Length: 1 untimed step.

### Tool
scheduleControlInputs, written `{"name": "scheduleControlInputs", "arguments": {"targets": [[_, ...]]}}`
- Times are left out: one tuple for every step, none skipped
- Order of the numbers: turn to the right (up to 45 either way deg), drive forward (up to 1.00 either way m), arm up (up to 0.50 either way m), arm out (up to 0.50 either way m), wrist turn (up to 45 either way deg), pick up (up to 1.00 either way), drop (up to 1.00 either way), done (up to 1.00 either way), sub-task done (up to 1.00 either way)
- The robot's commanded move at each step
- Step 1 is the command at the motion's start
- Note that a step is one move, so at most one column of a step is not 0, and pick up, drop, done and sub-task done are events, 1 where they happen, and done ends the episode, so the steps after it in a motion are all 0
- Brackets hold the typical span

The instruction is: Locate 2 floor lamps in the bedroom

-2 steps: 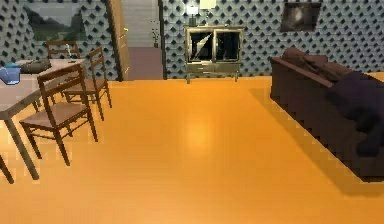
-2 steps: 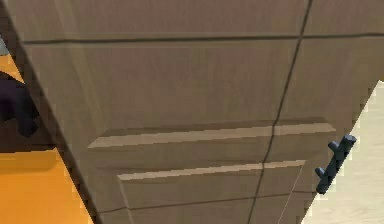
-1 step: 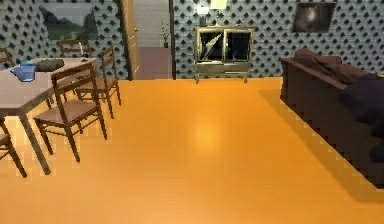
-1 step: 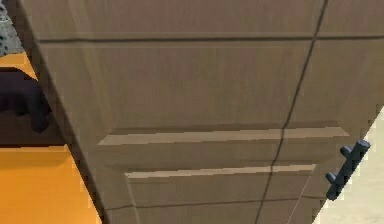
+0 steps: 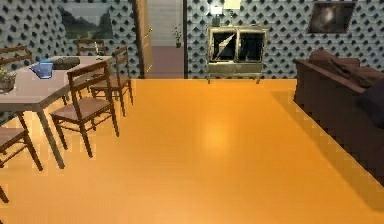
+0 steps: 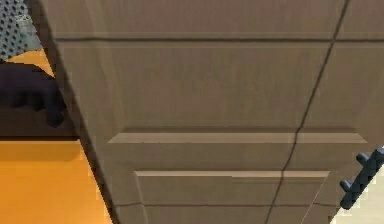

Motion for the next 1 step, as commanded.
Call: {"name": "scheduleControlInputs", "arguments": {"targets": [[0.0, 0.15, 0.0, 0.0, 0.0, 0.0, 0.0, 0.0, 0.0]]}}
